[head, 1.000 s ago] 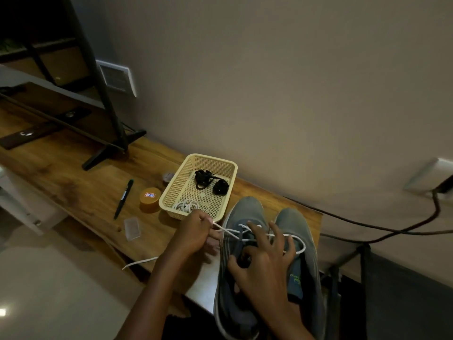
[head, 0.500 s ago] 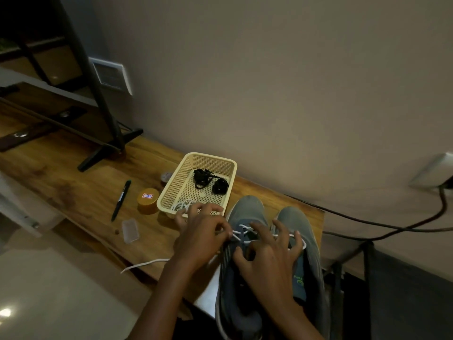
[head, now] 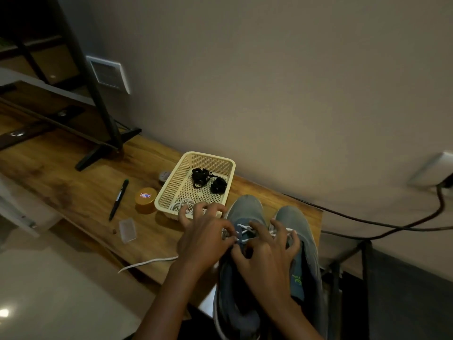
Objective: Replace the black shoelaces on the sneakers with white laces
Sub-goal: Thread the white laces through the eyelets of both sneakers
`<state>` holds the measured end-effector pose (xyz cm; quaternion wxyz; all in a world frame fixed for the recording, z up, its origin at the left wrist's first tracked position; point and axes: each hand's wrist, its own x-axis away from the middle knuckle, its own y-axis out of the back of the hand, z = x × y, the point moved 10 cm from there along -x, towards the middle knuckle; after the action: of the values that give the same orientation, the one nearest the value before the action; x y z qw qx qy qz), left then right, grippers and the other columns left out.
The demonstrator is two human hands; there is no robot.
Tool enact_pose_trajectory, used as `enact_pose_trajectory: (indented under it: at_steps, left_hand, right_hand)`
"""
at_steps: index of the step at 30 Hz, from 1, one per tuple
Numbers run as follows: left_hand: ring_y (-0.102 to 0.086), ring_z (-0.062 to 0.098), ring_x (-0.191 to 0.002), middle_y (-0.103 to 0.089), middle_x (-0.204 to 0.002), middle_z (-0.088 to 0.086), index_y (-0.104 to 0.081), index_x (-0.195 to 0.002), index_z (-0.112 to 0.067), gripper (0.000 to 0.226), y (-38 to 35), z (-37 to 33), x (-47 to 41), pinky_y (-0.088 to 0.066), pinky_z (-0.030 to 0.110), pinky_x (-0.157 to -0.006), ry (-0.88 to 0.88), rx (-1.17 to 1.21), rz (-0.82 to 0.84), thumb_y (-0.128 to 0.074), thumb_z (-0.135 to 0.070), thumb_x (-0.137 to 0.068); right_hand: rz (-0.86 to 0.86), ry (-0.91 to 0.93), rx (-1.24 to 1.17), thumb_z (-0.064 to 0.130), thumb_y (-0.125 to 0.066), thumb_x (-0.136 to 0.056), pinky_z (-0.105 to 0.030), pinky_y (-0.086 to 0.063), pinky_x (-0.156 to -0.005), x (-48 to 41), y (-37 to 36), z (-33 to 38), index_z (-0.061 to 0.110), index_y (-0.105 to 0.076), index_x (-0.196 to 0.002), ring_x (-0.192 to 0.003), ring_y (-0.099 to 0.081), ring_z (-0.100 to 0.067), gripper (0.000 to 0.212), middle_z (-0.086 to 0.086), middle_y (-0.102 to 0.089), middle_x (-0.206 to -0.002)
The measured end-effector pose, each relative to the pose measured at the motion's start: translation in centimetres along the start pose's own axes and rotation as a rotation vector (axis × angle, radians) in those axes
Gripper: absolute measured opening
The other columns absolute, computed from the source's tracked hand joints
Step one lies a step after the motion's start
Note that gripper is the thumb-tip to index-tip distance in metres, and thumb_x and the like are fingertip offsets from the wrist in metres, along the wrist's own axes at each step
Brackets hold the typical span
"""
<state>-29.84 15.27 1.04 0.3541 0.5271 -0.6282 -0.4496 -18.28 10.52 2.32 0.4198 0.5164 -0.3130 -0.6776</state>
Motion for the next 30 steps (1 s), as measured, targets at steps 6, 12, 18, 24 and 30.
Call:
enact_pose_trajectory:
  at_steps: [6,12,18,24,30]
  left_hand:
    - [-0.008,0.01,-0.133,-0.032,-0.138,-0.022,-0.063,-0.083,-0.038,0.009,0.7,1.6,-0.2,0.012,0.044,-0.104,0.059,0.023,-0.001,-0.056,-0.042,-0.088]
    - [-0.004,0.017,-0.138,-0.027,-0.146,-0.017,-0.063,-0.09,-0.042,0.006,1.6,4.4,0.1,0.009,0.053,-0.109,0.138,-0.038,0.019,-0.061,-0.042,-0.084]
    - [0.006,0.017,-0.143,-0.02,-0.152,-0.017,-0.065,-0.1,-0.039,0.016,-0.3,-0.3,0.1,0.02,0.052,-0.103,-0.016,-0.044,0.101,-0.06,-0.044,-0.086]
    - [0.003,0.014,-0.142,-0.024,-0.149,-0.023,-0.063,-0.074,-0.04,0.011,1.0,2.1,-0.3,0.016,0.052,-0.107,0.068,0.044,0.065,-0.064,-0.048,-0.081]
    - [0.013,0.022,-0.143,-0.011,-0.155,-0.017,-0.069,-0.083,-0.039,0.011,0.7,3.8,0.3,0.019,0.061,-0.104,0.125,-0.088,0.189,-0.066,-0.048,-0.077]
  right_hand:
    - [0.04,-0.017,0.013,0.046,-0.046,-0.066,-0.048,-0.016,-0.1,-0.1,-0.1,-0.2,0.027,-0.059,-0.043,-0.113,-0.054,-0.03,0.032,0.011,-0.068,-0.103]
    - [0.054,-0.021,-0.008,0.044,-0.048,-0.065,-0.046,-0.016,-0.1,-0.1,-0.2,0.0,0.027,-0.06,-0.045,-0.112,-0.054,-0.029,0.029,0.011,-0.068,-0.102]
    - [0.057,-0.001,-0.019,0.047,-0.042,-0.068,-0.048,-0.012,-0.102,-0.3,-0.5,0.2,0.028,-0.063,-0.049,-0.118,-0.044,-0.027,0.034,0.009,-0.066,-0.106]
    - [0.047,0.005,-0.025,0.043,-0.049,-0.065,-0.055,-0.018,-0.101,-0.2,-0.4,0.0,0.027,-0.059,-0.045,-0.115,-0.051,-0.032,0.027,0.008,-0.067,-0.104]
    - [0.053,0.002,-0.021,0.044,-0.046,-0.066,-0.05,-0.015,-0.1,-0.3,-0.3,0.1,0.027,-0.06,-0.045,-0.114,-0.053,-0.033,0.03,0.009,-0.068,-0.103]
